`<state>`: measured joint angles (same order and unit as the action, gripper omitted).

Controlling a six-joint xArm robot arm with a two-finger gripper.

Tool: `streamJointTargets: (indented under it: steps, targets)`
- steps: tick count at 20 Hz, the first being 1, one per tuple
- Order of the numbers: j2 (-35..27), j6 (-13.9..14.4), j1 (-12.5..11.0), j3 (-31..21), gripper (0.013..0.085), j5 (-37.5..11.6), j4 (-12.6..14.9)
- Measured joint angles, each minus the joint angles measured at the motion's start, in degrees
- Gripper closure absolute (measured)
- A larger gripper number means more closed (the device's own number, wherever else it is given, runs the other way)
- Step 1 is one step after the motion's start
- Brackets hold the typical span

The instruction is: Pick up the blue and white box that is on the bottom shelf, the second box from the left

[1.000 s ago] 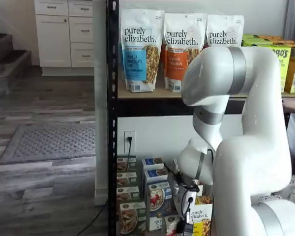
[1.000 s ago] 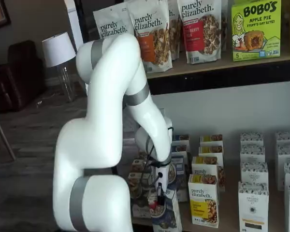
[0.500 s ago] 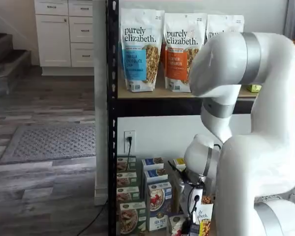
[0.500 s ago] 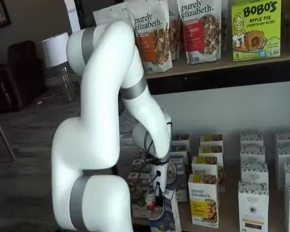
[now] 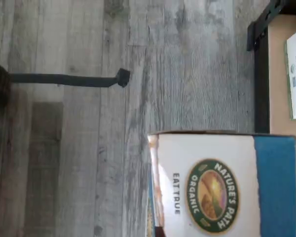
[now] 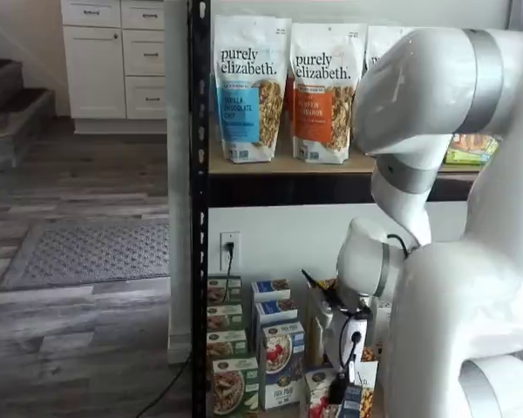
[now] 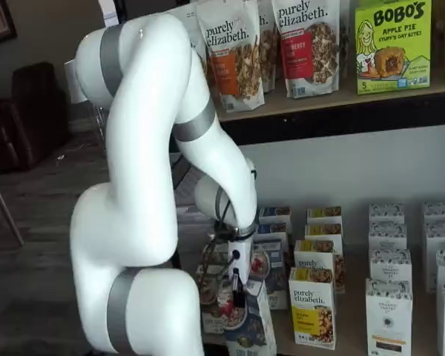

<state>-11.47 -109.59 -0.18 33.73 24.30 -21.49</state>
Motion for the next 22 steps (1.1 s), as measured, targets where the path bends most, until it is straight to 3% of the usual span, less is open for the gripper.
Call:
streamJointTargets:
  steps: [3,7,9,22]
  targets:
    - [3.5,2.6,0.0,-1.9,0.0530,1.1,2.7]
    - [7.5,9.2,-0.3,-3.6,0.0530,3.4,10.0]
    - [9.3,10.3,-0.4,-4.1,0.0530,5.0,11.1]
    - [25.4,11.0,-1.9,-6.0,0.0530,21.2,11.9]
